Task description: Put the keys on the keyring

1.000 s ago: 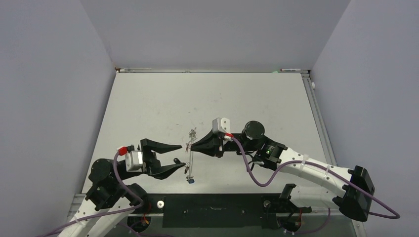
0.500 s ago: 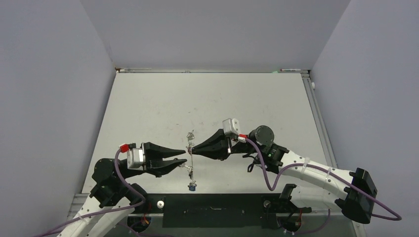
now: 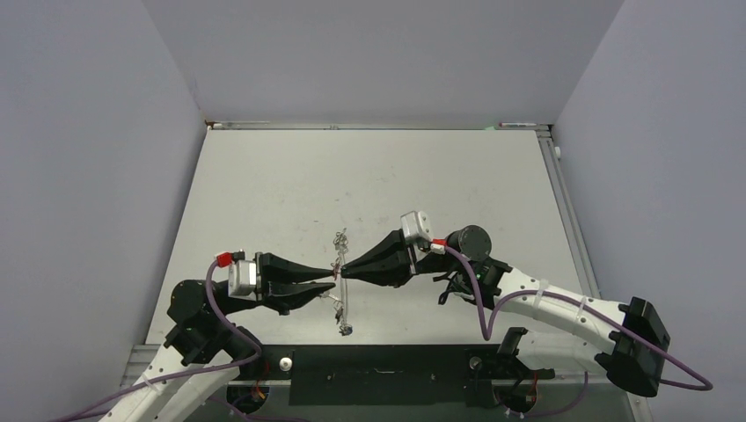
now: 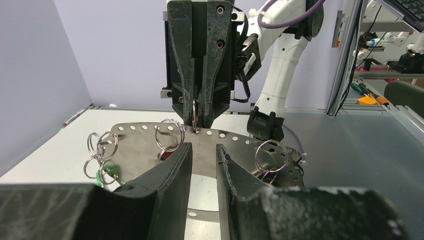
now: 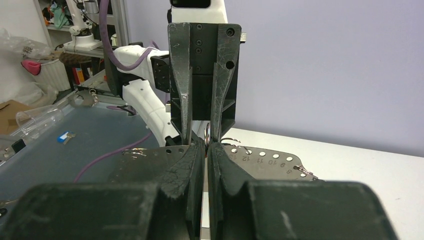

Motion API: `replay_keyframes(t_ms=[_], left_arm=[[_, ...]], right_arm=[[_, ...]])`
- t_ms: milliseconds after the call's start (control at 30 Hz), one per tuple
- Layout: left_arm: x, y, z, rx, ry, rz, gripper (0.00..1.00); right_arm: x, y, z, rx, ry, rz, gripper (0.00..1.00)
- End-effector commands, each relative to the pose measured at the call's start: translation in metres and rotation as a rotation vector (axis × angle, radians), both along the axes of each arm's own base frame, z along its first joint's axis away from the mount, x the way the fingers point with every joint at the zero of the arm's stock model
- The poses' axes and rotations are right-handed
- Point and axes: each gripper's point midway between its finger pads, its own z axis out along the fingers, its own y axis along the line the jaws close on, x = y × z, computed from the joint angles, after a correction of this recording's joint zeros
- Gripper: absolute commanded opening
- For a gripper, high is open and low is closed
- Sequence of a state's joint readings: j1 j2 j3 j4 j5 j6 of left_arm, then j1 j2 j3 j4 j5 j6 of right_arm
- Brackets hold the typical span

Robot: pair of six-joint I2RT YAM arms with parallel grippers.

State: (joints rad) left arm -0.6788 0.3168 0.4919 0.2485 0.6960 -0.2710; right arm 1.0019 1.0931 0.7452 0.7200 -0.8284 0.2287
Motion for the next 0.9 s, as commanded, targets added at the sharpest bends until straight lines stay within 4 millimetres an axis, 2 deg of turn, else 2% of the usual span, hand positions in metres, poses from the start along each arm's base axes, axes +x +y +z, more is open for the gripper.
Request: replay_keyframes(t_ms=[0,267,567,767,867], left_arm=[[-0.003,0.000,0.008,-0.027,-0.021,-0.022,0.21],[-0.004,-0.001,0.007,-0.027,-0.017,-0.032,0.22],[-0.001,-0.002,0.005,-0.022,-0.008,-0.034,0.18],[0.001,-0.003,0.003,-0.010,0.000,-0.038,0.00],[0.003,-0.003,0.003,-0.008,0.003,-0.033,0.00]], right_arm=[[-0.008,-0.002,0.022,0.086,-0.063,0.033,0.05],[-0.009,0.003,0.018,0.072,-0.063,0.044,0.05],[-0.011,0.008,0.015,0.057,-0.066,0.065,0.05],[-0.015,0.009,0.016,0.059,-0.072,0.079,0.05],[-0.019,0.010,0.015,0.054,-0.075,0.095,0.05]])
